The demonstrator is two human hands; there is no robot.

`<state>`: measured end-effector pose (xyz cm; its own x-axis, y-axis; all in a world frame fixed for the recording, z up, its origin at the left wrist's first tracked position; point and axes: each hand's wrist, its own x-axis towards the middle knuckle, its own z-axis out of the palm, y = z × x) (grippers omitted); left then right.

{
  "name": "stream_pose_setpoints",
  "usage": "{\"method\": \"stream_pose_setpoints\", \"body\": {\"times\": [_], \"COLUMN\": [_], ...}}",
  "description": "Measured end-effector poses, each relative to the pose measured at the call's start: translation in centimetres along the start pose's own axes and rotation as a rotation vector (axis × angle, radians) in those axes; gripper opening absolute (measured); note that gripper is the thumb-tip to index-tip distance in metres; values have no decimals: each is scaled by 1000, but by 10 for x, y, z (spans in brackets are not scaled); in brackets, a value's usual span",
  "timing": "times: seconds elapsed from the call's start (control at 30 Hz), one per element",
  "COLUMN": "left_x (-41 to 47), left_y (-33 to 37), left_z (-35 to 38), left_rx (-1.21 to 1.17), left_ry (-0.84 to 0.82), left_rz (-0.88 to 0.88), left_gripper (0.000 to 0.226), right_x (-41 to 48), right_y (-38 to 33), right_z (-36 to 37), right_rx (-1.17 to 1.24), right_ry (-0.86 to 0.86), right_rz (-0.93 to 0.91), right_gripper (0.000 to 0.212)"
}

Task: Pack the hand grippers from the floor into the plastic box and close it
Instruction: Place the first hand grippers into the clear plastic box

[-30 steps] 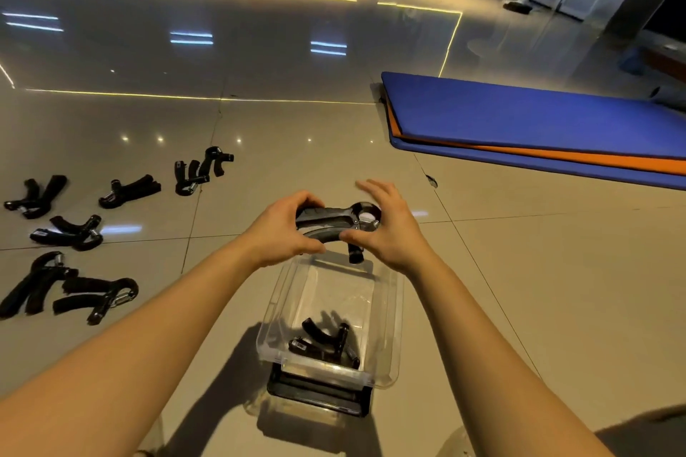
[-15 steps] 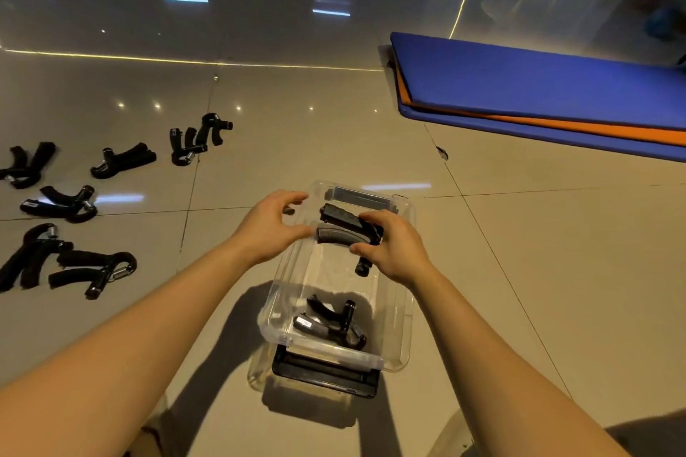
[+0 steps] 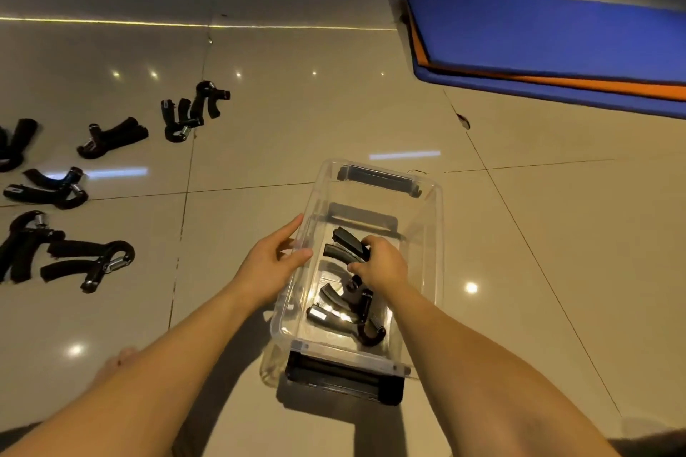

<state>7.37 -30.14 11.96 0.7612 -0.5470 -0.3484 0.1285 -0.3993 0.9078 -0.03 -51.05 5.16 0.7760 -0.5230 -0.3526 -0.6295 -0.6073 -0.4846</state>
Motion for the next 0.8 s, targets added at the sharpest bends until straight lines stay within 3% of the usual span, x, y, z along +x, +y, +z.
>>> {"method": "stream_pose_setpoints", "body": {"times": [0.4,0.67,0.8], "left_x": [7,8,7], "left_y": [-2,-3,-2], "left_z": [1,2,3], "left_rx": [-92,-66,-4], "left_ry": [-7,0,29], "left_rz": [-51,-35,-14], "left_gripper": [63,64,63], "right_x": [10,4,0], "right_y": [19,21,17], "right_z": [32,31,23], "right_rx": [-199,-224,-120], "right_ry": [-2,-50,-40], "right_rz": [61,60,107], "right_gripper": [31,46,73]}}
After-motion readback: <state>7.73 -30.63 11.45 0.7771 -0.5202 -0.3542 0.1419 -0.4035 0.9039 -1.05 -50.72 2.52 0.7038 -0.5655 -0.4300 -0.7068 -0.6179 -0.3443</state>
